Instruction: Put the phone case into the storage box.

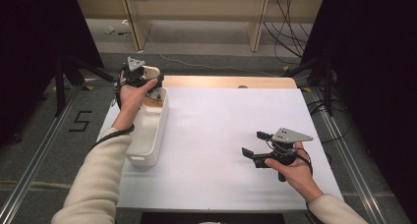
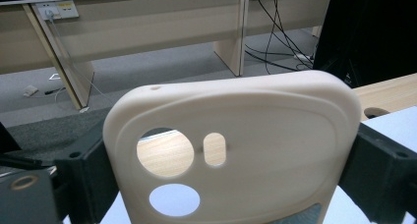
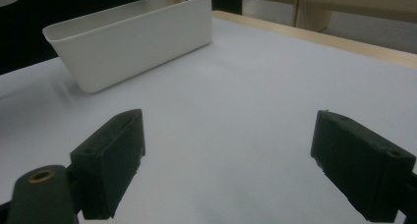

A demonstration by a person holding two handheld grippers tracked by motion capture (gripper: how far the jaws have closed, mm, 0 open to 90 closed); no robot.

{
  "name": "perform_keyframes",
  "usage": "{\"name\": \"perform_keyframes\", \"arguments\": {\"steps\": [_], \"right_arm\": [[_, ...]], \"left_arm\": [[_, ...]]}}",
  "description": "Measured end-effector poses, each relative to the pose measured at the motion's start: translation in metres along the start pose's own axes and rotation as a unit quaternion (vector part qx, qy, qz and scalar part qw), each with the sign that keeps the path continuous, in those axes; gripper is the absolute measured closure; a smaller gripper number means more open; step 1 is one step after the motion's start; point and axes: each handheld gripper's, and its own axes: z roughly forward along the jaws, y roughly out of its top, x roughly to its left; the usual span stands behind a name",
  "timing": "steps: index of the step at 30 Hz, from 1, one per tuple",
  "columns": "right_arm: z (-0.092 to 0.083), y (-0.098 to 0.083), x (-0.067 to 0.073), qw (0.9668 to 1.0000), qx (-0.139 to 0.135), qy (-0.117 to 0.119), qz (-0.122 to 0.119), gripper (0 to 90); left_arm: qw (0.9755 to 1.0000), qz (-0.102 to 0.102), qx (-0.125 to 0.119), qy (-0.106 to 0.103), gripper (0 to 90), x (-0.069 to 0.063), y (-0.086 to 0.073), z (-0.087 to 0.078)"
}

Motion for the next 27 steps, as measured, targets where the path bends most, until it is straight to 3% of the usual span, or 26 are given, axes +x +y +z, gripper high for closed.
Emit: {"name": "perform_keyframes", "arguments": {"steps": [27], "right_arm": [[-0.0001, 0.0005, 0.0, 1.0, -0.002, 0.0, -0.001, 14.2]], "left_arm": [[0.9999, -0.003, 0.015, -0.002, 8.8, 0.0012, -0.0038, 0.0051]]}}
